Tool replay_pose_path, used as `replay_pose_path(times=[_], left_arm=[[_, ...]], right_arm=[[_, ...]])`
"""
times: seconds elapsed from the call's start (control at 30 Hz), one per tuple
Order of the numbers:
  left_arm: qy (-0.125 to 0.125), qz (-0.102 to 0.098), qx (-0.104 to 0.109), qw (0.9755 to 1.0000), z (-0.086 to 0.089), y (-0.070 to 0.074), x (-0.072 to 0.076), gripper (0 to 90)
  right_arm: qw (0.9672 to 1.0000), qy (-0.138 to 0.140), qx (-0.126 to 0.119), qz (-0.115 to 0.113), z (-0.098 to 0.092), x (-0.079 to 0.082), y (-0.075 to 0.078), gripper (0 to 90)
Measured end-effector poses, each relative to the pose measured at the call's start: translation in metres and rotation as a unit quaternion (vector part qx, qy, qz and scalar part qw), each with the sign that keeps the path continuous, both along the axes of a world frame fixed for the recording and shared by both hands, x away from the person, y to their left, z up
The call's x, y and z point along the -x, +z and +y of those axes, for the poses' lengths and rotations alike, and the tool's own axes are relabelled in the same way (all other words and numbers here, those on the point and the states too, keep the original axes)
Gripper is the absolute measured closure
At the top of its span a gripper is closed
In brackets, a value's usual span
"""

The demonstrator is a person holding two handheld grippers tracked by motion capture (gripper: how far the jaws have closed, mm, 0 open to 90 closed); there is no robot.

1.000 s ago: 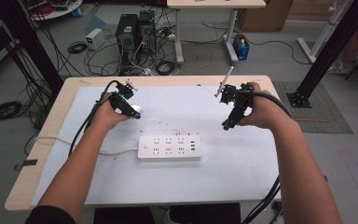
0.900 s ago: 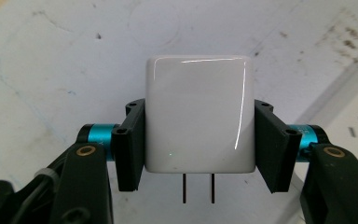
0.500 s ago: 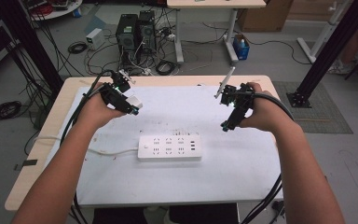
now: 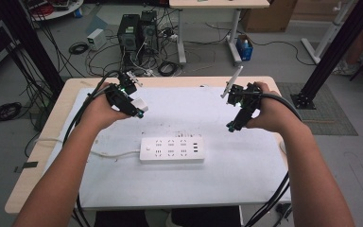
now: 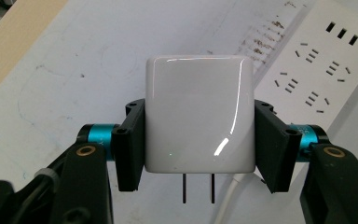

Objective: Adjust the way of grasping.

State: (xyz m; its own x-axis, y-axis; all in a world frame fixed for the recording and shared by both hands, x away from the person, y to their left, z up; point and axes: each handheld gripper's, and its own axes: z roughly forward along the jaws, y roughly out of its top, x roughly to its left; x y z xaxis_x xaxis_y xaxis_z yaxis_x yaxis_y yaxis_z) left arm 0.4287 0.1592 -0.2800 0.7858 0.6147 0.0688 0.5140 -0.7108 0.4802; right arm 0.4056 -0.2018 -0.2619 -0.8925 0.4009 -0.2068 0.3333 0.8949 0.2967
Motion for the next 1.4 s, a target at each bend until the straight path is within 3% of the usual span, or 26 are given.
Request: replay_pose_path(times=[0.2, 0.4, 0.5, 0.73, 0.83, 0.97, 1.07, 1.13, 1.3, 1.4], left_arm=[[-0.025, -0.005, -0.003, 0.9997, -0.004, -0.003, -0.003, 42.6], [-0.05, -0.008, 0.006, 0.9987, -0.013, -0.005, -0.002, 42.6], [-0.066, -0.007, 0.011, 0.9977, -0.018, -0.007, -0.003, 42.6], [-0.1, -0.015, 0.008, 0.9949, -0.031, -0.014, 0.0, 42.6], [-0.111, -0.018, 0.011, 0.9936, -0.035, -0.018, 0.002, 42.6], [-0.119, -0.02, 0.019, 0.9925, -0.037, -0.022, 0.004, 42.6], [-0.125, -0.032, 0.026, 0.9913, -0.037, -0.025, 0.006, 42.6], [-0.135, -0.037, 0.038, 0.9894, -0.037, -0.027, 0.008, 42.6], [-0.155, -0.054, 0.038, 0.9857, -0.038, -0.031, 0.016, 42.6], [-0.159, -0.061, 0.043, 0.9845, -0.037, -0.035, 0.019, 42.6]], right_arm=[[0.9999, -0.005, -0.009, 0.011, -0.001, -0.005, -0.001, 1.3], [0.9991, -0.01, -0.034, 0.022, 0.006, -0.007, -0.003, 1.3], [0.9985, -0.002, -0.044, 0.033, 0.01, -0.007, -0.006, 1.2], [0.9954, -0.02, -0.081, 0.047, 0.024, -0.011, -0.012, 1.3], [0.9919, -0.034, -0.106, 0.06, 0.029, -0.014, -0.015, 1.3], [0.9842, -0.048, -0.15, 0.08, 0.034, -0.017, -0.019, 1.3], [0.9806, -0.053, -0.166, 0.089, 0.04, -0.019, -0.024, 1.3], [0.9753, -0.06, -0.186, 0.102, 0.045, -0.02, -0.027, 1.3], [0.9603, -0.071, -0.238, 0.127, 0.054, -0.024, -0.033, 1.3], [0.9545, -0.075, -0.254, 0.137, 0.059, -0.026, -0.038, 1.3]])
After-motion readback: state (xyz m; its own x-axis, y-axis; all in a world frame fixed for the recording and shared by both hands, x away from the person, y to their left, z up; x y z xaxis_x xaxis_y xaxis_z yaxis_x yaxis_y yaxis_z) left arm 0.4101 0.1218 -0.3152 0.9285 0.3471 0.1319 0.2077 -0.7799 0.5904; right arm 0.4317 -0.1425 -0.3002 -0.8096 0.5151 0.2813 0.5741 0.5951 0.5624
